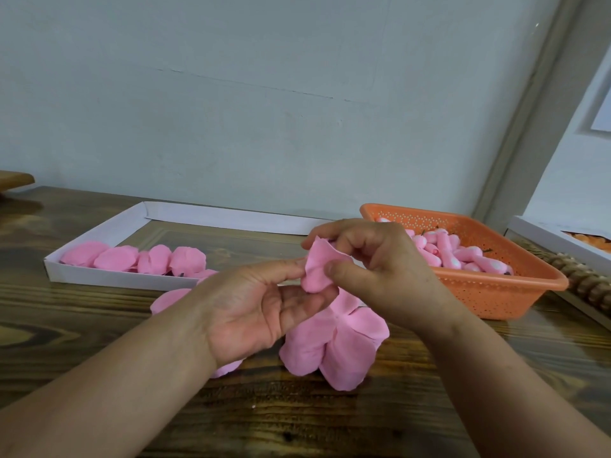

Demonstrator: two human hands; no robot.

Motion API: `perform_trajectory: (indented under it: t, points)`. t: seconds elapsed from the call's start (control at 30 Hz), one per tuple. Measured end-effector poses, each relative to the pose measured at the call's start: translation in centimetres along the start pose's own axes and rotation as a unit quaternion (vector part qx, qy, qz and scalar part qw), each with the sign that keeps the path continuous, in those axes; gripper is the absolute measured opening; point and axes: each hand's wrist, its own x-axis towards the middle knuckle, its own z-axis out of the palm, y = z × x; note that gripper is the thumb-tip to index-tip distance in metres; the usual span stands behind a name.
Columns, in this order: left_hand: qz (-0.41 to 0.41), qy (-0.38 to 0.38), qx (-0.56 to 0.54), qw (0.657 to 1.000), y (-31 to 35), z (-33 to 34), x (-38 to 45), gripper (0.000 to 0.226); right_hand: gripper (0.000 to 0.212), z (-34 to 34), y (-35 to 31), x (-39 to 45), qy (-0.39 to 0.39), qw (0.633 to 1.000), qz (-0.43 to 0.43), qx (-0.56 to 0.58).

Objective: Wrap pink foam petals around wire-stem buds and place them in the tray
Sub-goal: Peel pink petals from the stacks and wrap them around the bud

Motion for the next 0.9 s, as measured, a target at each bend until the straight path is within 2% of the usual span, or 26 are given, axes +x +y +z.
perform_trajectory:
  t: [0.13, 0.23, 0.37, 0.47, 0.57, 0.7, 0.8, 0.87, 0.9]
  points:
    - [0.006, -0.004, 0.021, 1.0, 0.0, 0.0, -0.1, 0.037, 0.025, 0.4, 0.4, 0.2, 0.036, 0.998, 0.024, 0.046]
    - [0.02, -0.002, 0.027, 0.999, 0.0, -0.2, 0.0, 0.035, 0.018, 0.2, 0.5, 0.2, 0.028, 0.998, 0.036, 0.047]
    - [0.067, -0.012, 0.067, 0.995, -0.3, -0.1, -0.1, 0.029, 0.024, 0.1, 0.7, 0.2, 0.021, 0.997, 0.047, 0.052]
    - [0.096, 0.022, 0.101, 0.99, -0.8, -0.1, 0.0, 0.022, 0.031, 0.2, 0.7, 0.3, 0.012, 0.998, 0.048, 0.047]
    - [0.106, 0.045, 0.102, 0.988, -1.0, -0.1, 0.2, 0.025, 0.033, 0.4, 0.6, 0.3, -0.001, 0.998, 0.048, 0.05]
    - [0.06, 0.004, 0.082, 0.995, -0.3, 0.1, -0.2, 0.019, 0.011, -0.9, 0.5, 0.1, -0.041, 0.995, 0.021, 0.089]
    - [-0.004, -0.022, 0.058, 0.998, 0.4, -0.1, -0.4, 0.021, 0.028, -2.4, 0.0, -0.2, -0.115, 0.987, 0.001, 0.114]
    - [-0.044, -0.039, 0.029, 0.998, 0.6, -0.1, -0.6, 0.024, 0.032, -2.8, -0.2, -0.3, -0.132, 0.984, 0.001, 0.119]
    - [-0.057, -0.051, 0.013, 0.997, 0.7, -0.2, -0.6, 0.033, 0.031, -2.8, -0.2, -0.2, -0.132, 0.984, 0.0, 0.117]
